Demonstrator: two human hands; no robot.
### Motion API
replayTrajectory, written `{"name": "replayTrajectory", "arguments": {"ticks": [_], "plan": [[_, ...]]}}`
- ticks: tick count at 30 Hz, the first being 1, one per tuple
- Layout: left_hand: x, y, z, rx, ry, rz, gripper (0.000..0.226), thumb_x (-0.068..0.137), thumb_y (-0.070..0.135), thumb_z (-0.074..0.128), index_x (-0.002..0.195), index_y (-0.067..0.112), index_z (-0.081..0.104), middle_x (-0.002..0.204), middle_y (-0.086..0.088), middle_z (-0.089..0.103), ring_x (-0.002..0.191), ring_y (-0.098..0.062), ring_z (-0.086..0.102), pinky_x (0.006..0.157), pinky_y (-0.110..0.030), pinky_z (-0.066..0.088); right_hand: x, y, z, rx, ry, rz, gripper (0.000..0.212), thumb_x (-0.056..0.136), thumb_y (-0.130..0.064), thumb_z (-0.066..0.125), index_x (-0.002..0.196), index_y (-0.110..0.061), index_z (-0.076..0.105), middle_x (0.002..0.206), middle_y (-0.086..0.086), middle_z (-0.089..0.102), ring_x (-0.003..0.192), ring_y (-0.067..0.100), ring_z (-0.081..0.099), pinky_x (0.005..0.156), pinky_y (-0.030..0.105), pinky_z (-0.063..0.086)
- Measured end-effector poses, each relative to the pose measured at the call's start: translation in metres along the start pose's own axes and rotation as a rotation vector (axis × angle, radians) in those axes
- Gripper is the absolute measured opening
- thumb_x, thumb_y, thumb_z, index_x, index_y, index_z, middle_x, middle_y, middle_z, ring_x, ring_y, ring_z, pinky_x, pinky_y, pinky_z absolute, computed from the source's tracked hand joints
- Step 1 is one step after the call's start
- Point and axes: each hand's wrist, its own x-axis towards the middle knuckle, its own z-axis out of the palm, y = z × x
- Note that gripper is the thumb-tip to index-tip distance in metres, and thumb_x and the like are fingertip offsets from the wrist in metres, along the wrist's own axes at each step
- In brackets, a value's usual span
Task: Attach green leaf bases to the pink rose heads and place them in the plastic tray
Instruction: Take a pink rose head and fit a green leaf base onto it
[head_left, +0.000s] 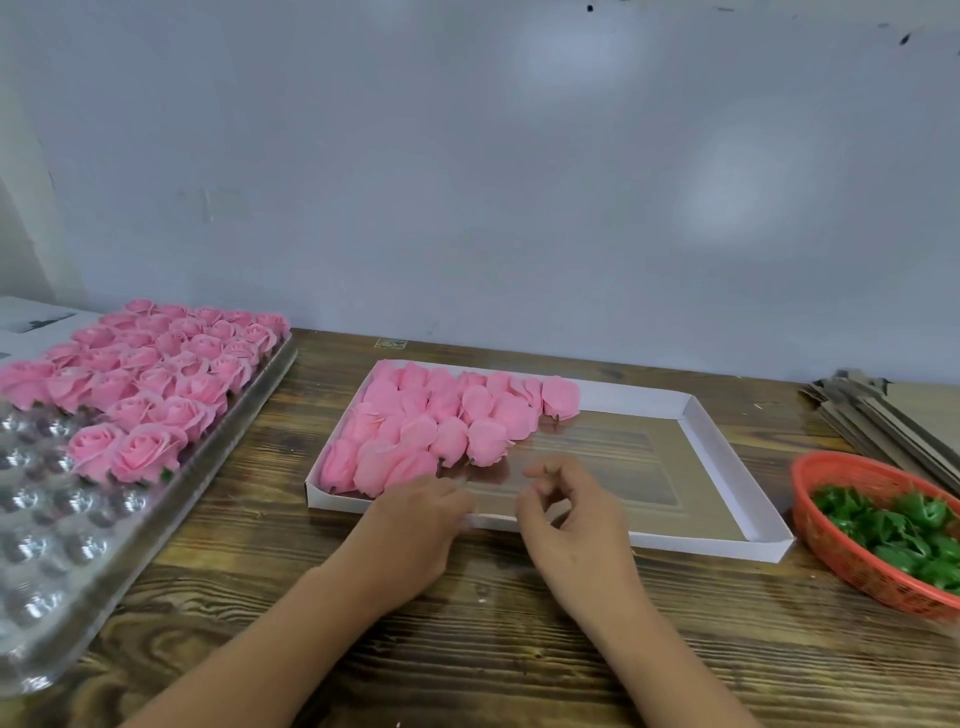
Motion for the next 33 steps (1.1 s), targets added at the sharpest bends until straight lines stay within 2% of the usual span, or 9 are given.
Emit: {"name": "replayTrajectory", "arguments": {"ticks": [5, 10, 12, 15, 18, 20, 24, 29, 33], "plan": [[-0.003, 0.002, 0.002, 0.020, 0.020, -0.027, 0.010, 0.097, 0.019, 0.057, 0.090, 0.024, 0.061, 0.090, 0.011, 0.059, 0.086, -0.008, 0.052, 0.077, -0.025, 0.047, 0.008, 0.000, -0.013, -0.121, 0.139, 0.009, 0.020, 0.087, -0.024, 0.061, 0.091, -0.043, 0.056, 0.079, -0.019, 0.063, 0.072, 0.002, 0.060, 0.065, 0.020, 0.045], [-0.003, 0.004, 0.002, 0.005, 0.024, -0.037, 0.008, 0.099, 0.022, 0.055, 0.095, 0.025, 0.061, 0.096, 0.011, 0.060, 0.091, -0.006, 0.052, 0.082, -0.023, 0.046, 0.037, 0.013, -0.077, -0.230, 0.304, 0.206, 0.025, 0.087, -0.012, 0.058, 0.110, -0.019, 0.064, 0.096, -0.007, 0.065, 0.088, 0.015, 0.058, 0.079, 0.029, 0.040], [-0.004, 0.004, 0.002, 0.004, 0.029, -0.036, 0.008, 0.099, 0.023, 0.055, 0.096, 0.025, 0.062, 0.097, 0.012, 0.060, 0.091, -0.005, 0.052, 0.083, -0.022, 0.046, 0.045, 0.020, -0.103, -0.279, 0.271, 0.328, 0.025, 0.087, -0.013, 0.059, 0.110, -0.018, 0.065, 0.091, -0.009, 0.064, 0.088, 0.016, 0.058, 0.079, 0.028, 0.038], [-0.004, 0.004, 0.003, 0.000, 0.033, -0.034, 0.007, 0.099, 0.024, 0.057, 0.099, 0.026, 0.063, 0.099, 0.012, 0.061, 0.093, -0.004, 0.053, 0.085, -0.021, 0.046, 0.048, 0.026, -0.114, -0.304, 0.170, 0.431, 0.011, 0.085, -0.016, 0.060, 0.092, -0.017, 0.069, 0.083, -0.003, 0.069, 0.086, 0.023, 0.064, 0.078, 0.037, 0.050], [-0.004, 0.003, 0.004, 0.007, 0.038, -0.033, 0.007, 0.099, 0.024, 0.057, 0.099, 0.027, 0.063, 0.099, 0.013, 0.061, 0.093, -0.004, 0.053, 0.085, -0.022, 0.047, 0.054, 0.029, -0.094, -0.261, 0.046, 0.481, 0.017, 0.085, -0.017, 0.062, 0.073, -0.005, 0.064, 0.072, 0.011, 0.071, 0.069, 0.027, 0.065, 0.073, 0.038, 0.056], [-0.004, 0.002, 0.005, 0.010, 0.048, -0.029, 0.007, 0.098, 0.024, 0.057, 0.098, 0.027, 0.063, 0.097, 0.013, 0.059, 0.091, -0.004, 0.051, 0.083, -0.021, 0.046, 0.059, 0.024, -0.067, -0.066, -0.079, 0.598, 0.019, 0.088, -0.019, 0.066, 0.076, -0.006, 0.057, 0.073, 0.014, 0.067, 0.059, 0.020, 0.060, 0.064, 0.033, 0.056], [-0.004, 0.001, 0.006, 0.004, 0.058, -0.015, 0.010, 0.098, 0.026, 0.058, 0.104, 0.028, 0.065, 0.101, 0.015, 0.061, 0.093, -0.002, 0.052, 0.084, -0.018, 0.044, 0.073, 0.008, -0.011, 0.184, -0.203, 0.746, 0.030, 0.085, -0.024, 0.073, 0.077, -0.011, 0.048, 0.074, 0.012, 0.055, 0.062, 0.018, 0.053, 0.055, 0.025, 0.051], [-0.004, 0.001, 0.007, -0.007, 0.064, -0.011, 0.016, 0.096, 0.024, 0.061, 0.111, 0.027, 0.067, 0.105, 0.013, 0.064, 0.097, -0.005, 0.056, 0.084, -0.021, 0.046, 0.090, 0.001, 0.041, 0.119, -0.112, 0.627, 0.036, 0.077, -0.031, 0.075, 0.099, -0.008, 0.059, 0.090, 0.011, 0.063, 0.074, 0.023, 0.065, 0.071, 0.037, 0.061], [-0.005, 0.001, 0.008, 0.008, 0.060, -0.024, 0.015, 0.096, 0.025, 0.060, 0.110, 0.027, 0.065, 0.106, 0.013, 0.063, 0.095, -0.005, 0.055, 0.083, -0.022, 0.047, 0.092, -0.003, 0.058, -0.088, -0.048, 0.515, 0.023, 0.077, -0.032, 0.069, 0.076, -0.014, 0.054, 0.076, 0.004, 0.059, 0.067, 0.016, 0.056, 0.054, 0.026, 0.044]]}}
